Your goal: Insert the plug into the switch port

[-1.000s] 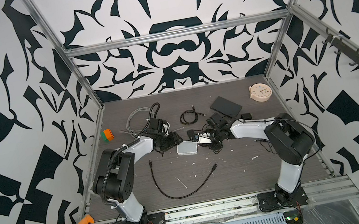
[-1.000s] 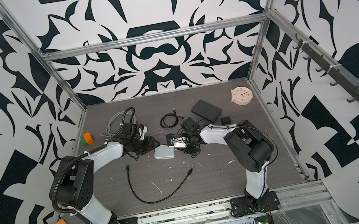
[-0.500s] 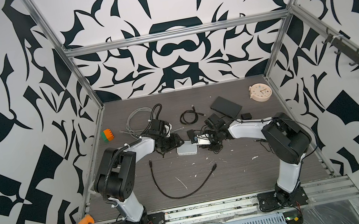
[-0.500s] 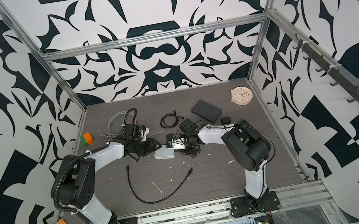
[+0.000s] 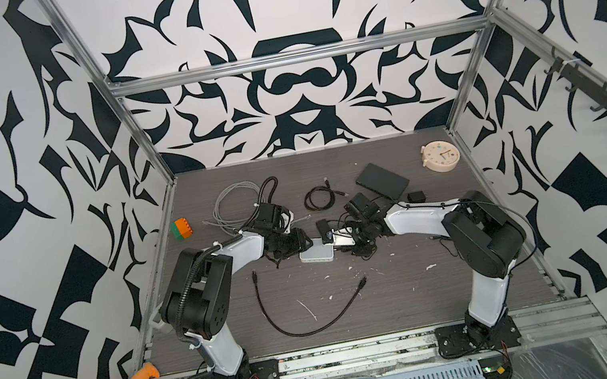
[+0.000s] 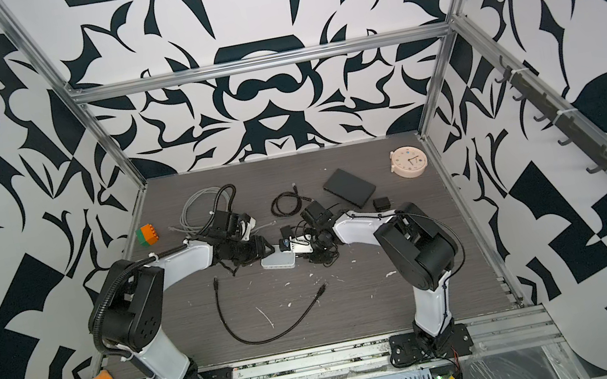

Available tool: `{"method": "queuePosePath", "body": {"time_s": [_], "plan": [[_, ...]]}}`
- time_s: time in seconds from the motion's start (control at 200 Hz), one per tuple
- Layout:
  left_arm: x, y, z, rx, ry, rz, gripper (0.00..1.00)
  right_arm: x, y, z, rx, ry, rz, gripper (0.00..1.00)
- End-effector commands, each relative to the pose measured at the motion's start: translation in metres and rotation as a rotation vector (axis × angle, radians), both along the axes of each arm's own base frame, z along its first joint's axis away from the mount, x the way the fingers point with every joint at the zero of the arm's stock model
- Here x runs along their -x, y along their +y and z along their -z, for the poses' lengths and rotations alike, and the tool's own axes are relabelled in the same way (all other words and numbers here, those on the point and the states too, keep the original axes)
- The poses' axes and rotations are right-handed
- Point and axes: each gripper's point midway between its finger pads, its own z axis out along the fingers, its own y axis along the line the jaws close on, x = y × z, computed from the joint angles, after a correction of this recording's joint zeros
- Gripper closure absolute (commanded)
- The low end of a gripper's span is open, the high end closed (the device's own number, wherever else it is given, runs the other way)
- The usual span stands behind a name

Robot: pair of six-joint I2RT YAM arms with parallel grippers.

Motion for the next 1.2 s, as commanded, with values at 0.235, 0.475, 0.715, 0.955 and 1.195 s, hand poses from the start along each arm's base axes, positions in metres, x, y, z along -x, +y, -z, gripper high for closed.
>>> {"method": "queuePosePath", "body": {"time_s": [0.235, 0.475, 0.715, 0.955, 1.195], "plan": [[0.012, -0.011, -0.004, 0.033, 0.033, 0.059, 0.46, -0.017, 0.018, -0.017, -0.046, -0.05, 0.01, 1.0], [0.011, -0.013, -0.005, 0.04, 0.031, 0.074, 0.47, -0.021, 0.021, -0.018, -0.044, -0.067, 0.001, 1.0], [0.006, -0.015, -0.008, 0.083, 0.038, 0.068, 0.47, -0.015, 0.022, -0.009, 0.037, -0.111, -0.047, 1.0], [-0.008, -0.013, -0.022, 0.149, 0.036, 0.025, 0.47, -0.007, 0.032, -0.018, -0.015, -0.111, -0.064, 1.0], [-0.003, -0.008, -0.015, 0.121, 0.057, 0.02, 0.47, -0.009, 0.025, -0.009, 0.013, -0.108, -0.03, 1.0]]}}
